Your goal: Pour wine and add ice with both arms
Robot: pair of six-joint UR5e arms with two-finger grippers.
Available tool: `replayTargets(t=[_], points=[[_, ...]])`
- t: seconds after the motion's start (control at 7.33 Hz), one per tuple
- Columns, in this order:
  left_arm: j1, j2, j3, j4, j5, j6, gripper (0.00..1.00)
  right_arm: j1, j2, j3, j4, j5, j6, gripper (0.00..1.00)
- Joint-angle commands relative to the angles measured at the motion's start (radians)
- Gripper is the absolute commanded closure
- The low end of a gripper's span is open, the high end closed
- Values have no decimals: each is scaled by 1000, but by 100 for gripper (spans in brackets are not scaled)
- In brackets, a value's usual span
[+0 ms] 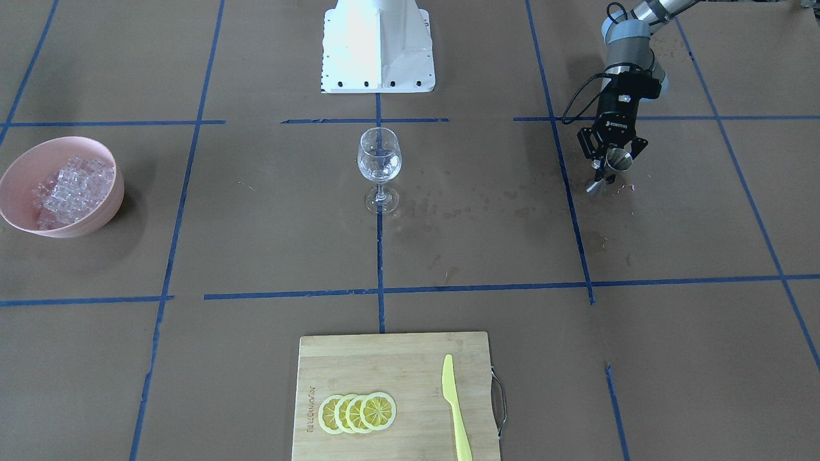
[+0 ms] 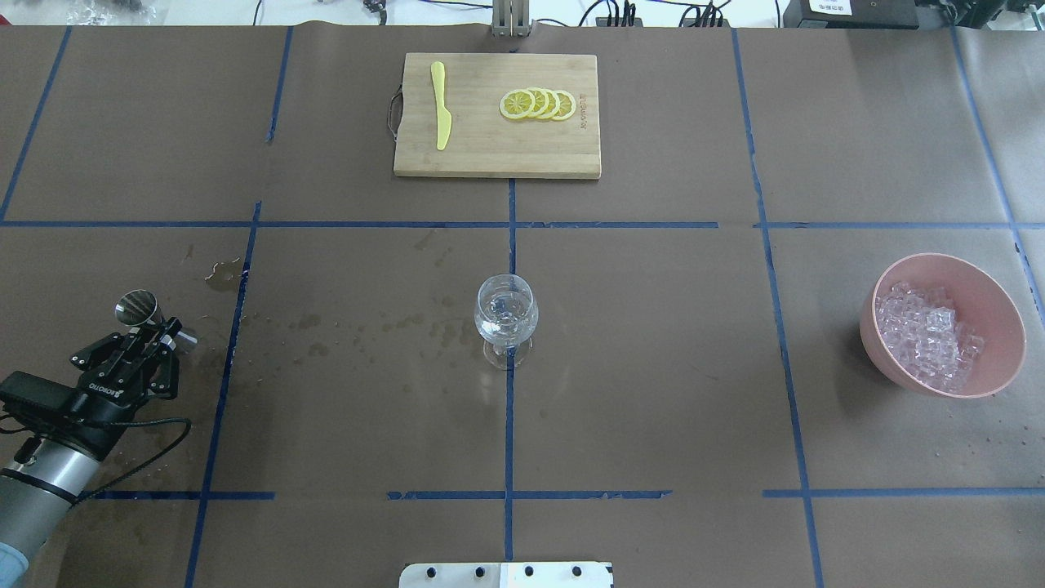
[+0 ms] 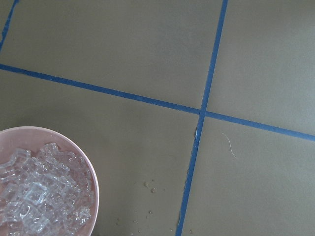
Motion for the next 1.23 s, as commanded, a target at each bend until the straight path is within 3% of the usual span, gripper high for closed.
replayTargets(t=[0.0, 1.09], points=[[18, -3, 4, 0, 20, -1, 100, 0, 0, -1, -1, 0, 0, 0], [58, -33, 35, -3, 37, -36, 94, 0, 0, -2, -1, 0, 0, 0]])
